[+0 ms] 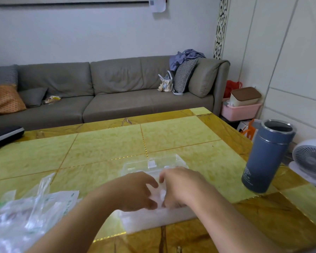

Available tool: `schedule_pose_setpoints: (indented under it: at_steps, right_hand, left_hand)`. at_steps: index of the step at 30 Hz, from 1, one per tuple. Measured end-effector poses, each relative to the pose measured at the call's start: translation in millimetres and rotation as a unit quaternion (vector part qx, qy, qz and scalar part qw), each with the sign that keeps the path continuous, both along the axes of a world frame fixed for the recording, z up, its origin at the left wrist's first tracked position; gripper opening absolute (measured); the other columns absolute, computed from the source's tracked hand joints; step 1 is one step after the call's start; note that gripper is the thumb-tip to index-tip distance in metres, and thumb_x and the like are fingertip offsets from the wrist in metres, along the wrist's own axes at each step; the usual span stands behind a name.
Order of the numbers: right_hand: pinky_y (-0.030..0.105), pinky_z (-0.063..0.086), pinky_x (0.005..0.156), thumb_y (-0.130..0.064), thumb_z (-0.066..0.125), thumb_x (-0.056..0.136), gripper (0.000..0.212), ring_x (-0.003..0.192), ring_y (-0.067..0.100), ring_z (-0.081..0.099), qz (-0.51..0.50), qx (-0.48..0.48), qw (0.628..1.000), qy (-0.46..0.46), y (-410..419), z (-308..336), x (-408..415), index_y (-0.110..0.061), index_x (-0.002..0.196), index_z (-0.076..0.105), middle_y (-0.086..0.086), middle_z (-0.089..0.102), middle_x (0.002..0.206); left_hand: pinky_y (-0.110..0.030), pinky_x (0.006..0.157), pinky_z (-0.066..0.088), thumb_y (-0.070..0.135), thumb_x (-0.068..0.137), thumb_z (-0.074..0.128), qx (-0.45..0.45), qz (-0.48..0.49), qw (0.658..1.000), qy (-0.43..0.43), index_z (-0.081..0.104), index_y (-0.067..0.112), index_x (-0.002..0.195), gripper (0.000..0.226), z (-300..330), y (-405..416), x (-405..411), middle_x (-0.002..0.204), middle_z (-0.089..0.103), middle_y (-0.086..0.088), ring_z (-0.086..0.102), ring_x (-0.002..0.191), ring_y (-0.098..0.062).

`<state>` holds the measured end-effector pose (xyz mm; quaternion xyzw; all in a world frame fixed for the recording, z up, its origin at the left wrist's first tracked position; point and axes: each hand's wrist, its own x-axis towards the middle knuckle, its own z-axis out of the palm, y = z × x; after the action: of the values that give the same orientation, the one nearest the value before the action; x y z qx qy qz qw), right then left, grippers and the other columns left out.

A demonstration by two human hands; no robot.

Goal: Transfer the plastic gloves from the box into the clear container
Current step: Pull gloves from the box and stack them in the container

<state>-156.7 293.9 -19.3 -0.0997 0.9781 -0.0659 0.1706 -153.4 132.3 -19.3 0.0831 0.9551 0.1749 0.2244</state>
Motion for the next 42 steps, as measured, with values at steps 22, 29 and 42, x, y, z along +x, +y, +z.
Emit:
schedule_pose_setpoints:
  at_steps: [22,29,42]
  right_hand:
    - [0.044,0.058,0.098,-0.029,0.081,0.09,0.077,0.117,0.032,0.067,0.021,0.057,0.987,-0.147,-13,2,-13,-0.027,0.156,0.041,0.006,0.058,0.144]
    - [0.052,0.054,0.103,-0.03,0.08,0.091,0.073,0.112,0.036,0.065,0.045,0.076,0.986,-0.14,-21,-6,-13,-0.014,0.154,0.046,0.009,0.064,0.133]
    - [0.043,0.056,0.102,-0.015,0.07,0.094,0.071,0.121,0.032,0.063,-0.025,0.02,0.991,-0.132,-16,0,-8,-0.032,0.157,0.041,0.011,0.048,0.152]
  left_hand:
    - [-0.028,0.074,0.044,0.013,0.095,0.036,-0.206,-0.033,0.977,-0.042,0.059,0.014,0.102,0.024,25,18,15,0.113,0.063,-0.006,0.055,0.084,-0.02]
    - [-0.03,0.082,0.035,0.016,0.099,0.045,-0.199,-0.024,0.961,0.19,0.054,0.017,0.094,0.011,28,43,46,0.114,0.052,-0.009,0.045,0.114,-0.028]
    - [-0.034,0.096,0.051,0.011,0.1,0.048,-0.195,0.044,0.98,-0.02,0.06,0.005,0.124,0.028,-4,37,7,0.118,0.065,-0.01,0.064,0.117,-0.026]
